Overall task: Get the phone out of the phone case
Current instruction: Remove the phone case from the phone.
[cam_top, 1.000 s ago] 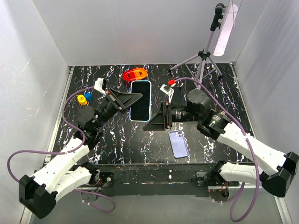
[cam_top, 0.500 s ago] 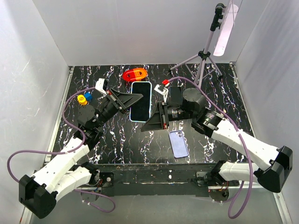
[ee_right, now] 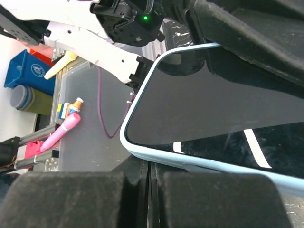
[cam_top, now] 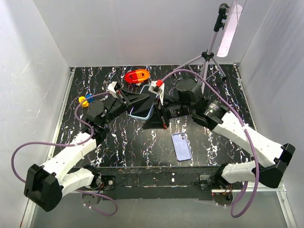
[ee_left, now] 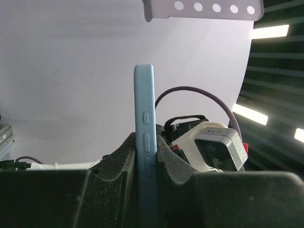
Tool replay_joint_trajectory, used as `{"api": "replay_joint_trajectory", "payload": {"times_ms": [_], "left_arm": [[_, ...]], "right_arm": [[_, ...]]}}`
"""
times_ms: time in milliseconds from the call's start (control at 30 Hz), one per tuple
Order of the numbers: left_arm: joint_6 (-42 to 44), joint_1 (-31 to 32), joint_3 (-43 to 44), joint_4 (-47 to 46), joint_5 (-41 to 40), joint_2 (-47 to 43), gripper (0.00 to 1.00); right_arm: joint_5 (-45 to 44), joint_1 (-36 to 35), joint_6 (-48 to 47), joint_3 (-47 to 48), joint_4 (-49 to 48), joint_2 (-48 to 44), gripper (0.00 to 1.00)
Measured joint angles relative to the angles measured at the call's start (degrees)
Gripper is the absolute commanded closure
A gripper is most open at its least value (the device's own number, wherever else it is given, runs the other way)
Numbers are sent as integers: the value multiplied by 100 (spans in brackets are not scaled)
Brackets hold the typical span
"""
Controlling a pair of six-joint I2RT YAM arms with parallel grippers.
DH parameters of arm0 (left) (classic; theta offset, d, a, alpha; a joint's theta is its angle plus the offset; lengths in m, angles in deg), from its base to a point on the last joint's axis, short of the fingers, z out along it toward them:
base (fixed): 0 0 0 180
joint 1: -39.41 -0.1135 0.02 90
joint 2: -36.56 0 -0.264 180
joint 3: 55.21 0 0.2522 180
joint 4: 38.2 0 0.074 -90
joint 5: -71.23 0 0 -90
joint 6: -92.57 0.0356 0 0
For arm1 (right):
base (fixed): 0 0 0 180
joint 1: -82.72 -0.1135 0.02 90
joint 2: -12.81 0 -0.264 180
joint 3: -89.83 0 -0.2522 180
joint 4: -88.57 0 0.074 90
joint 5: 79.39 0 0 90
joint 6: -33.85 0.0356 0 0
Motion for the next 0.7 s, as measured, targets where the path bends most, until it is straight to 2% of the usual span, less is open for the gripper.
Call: {"api": "replay_joint_trajectory", "payload": {"times_ms": [133, 167, 233, 300, 400, 533, 700], "left_arm": [[-11, -31, 0, -79, -186, -44, 100], [9, -31, -2, -120, -227, -76, 100], [221, 2, -2, -125, -258, -219, 100], [828, 85, 39, 42, -229, -466, 100], [1547, 170, 192, 498, -247, -678, 100], [2177, 184, 223, 654, -560, -973, 100], [2402, 184, 55, 682, -1023, -1248, 100]], "right_arm": [[-227, 9, -50, 127, 105, 70, 99], [-315, 15, 37, 92, 59, 55, 95], [-511, 39, 323, -142, -153, -50, 75], [-623, 111, 778, -540, -372, -245, 59], [-476, 260, 1539, -1130, -767, -619, 45], [-144, 337, 2601, -1766, -1659, -1176, 39], [7, 334, 3410, -1952, -2640, -1467, 40]]}}
